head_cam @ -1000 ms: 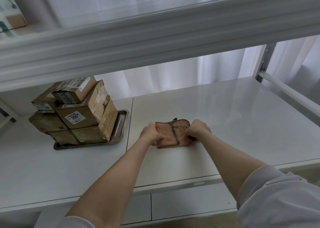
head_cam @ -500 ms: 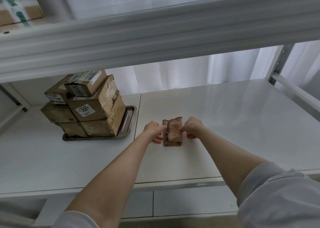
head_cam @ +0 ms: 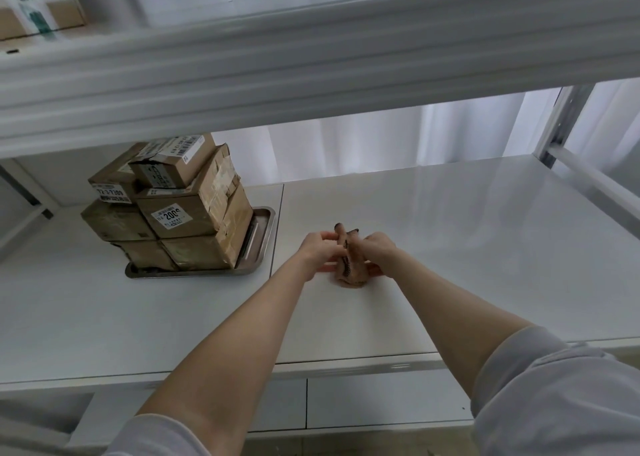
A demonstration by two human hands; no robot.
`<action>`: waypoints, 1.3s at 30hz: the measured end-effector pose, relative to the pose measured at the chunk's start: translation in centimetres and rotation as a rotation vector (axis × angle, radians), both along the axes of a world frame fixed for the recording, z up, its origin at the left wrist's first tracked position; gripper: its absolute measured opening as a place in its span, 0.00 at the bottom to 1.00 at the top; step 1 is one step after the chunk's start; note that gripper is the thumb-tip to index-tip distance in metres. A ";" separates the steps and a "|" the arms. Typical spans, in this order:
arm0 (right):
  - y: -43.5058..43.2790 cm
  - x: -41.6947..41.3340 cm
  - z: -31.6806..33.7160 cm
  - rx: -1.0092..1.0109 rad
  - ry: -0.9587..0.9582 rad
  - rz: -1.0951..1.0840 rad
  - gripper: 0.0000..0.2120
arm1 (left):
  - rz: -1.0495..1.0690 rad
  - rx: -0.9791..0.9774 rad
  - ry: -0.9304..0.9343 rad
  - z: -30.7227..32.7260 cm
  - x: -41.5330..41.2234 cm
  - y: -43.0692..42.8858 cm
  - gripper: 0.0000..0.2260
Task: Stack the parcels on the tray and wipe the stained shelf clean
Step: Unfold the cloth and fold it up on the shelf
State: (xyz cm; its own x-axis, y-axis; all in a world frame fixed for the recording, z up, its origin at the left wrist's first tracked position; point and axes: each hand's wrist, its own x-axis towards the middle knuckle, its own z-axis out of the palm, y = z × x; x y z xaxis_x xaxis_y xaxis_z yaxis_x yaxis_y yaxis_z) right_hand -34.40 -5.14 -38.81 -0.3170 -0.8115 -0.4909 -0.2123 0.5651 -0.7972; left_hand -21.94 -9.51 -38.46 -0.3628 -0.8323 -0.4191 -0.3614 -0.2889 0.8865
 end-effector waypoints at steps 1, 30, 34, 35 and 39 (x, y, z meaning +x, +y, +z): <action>0.1 0.1 0.5 -0.002 -0.110 -0.008 0.26 | -0.041 0.005 0.020 0.4 -0.1 0.1 0.17; 2.5 5.0 4.5 -0.066 -0.483 0.030 0.10 | 0.223 -0.089 -0.029 4.1 6.0 4.9 0.18; 2.8 6.5 4.0 -0.022 -0.505 0.166 0.13 | 0.278 -0.132 -0.042 3.8 7.6 5.6 0.18; 2.8 7.0 4.0 -0.004 -0.488 0.197 0.13 | 0.287 -0.140 -0.039 3.7 8.0 5.5 0.19; 2.6 8.8 4.3 -0.011 -0.456 0.260 0.15 | 0.318 -0.128 -0.005 3.3 10.0 4.6 0.19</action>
